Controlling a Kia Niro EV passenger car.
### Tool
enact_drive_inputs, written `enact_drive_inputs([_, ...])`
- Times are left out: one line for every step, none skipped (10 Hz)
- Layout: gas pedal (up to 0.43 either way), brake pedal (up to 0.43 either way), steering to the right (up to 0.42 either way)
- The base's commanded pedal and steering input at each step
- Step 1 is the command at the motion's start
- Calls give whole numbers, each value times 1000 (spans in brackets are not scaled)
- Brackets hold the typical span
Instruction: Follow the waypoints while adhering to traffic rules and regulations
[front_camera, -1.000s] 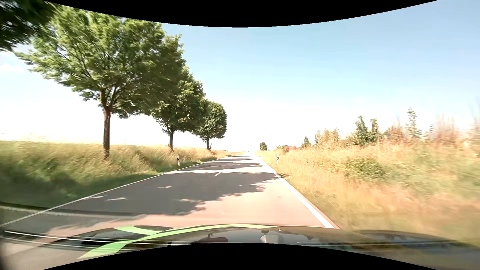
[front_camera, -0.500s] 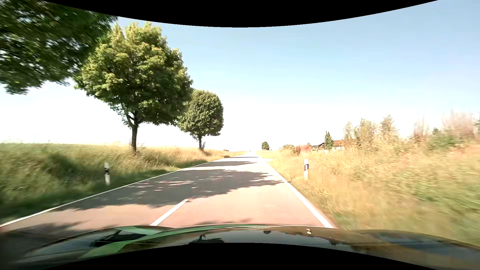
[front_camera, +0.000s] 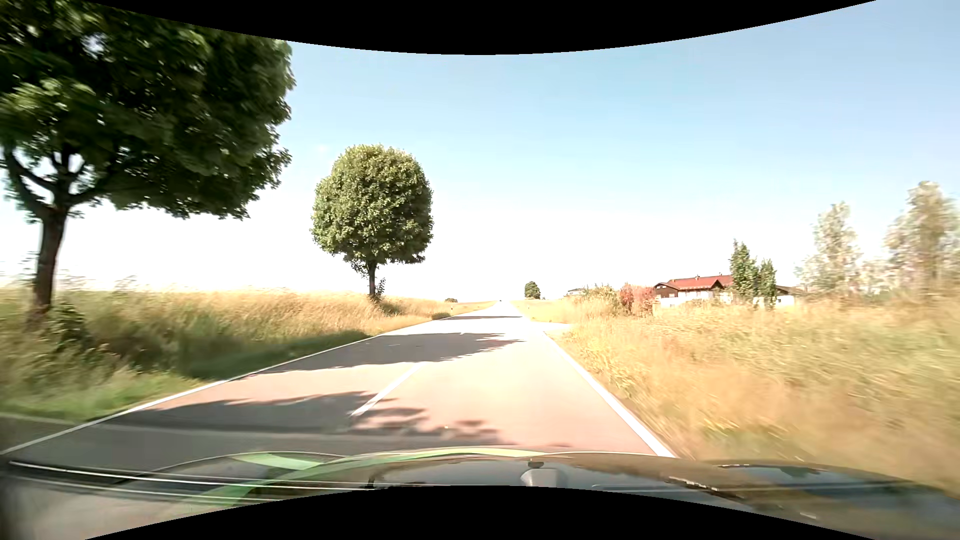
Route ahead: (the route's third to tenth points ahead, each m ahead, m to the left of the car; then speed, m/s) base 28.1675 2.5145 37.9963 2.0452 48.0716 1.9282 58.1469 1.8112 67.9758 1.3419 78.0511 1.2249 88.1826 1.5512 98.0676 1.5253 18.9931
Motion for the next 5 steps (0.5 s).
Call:
enact_drive_inputs([350, 0, -2])
enact_drive_inputs([350, 0, -2])
enact_drive_inputs([339, 0, -2])
enact_drive_inputs([339, 0, -2])
enact_drive_inputs([339, 0, -2])
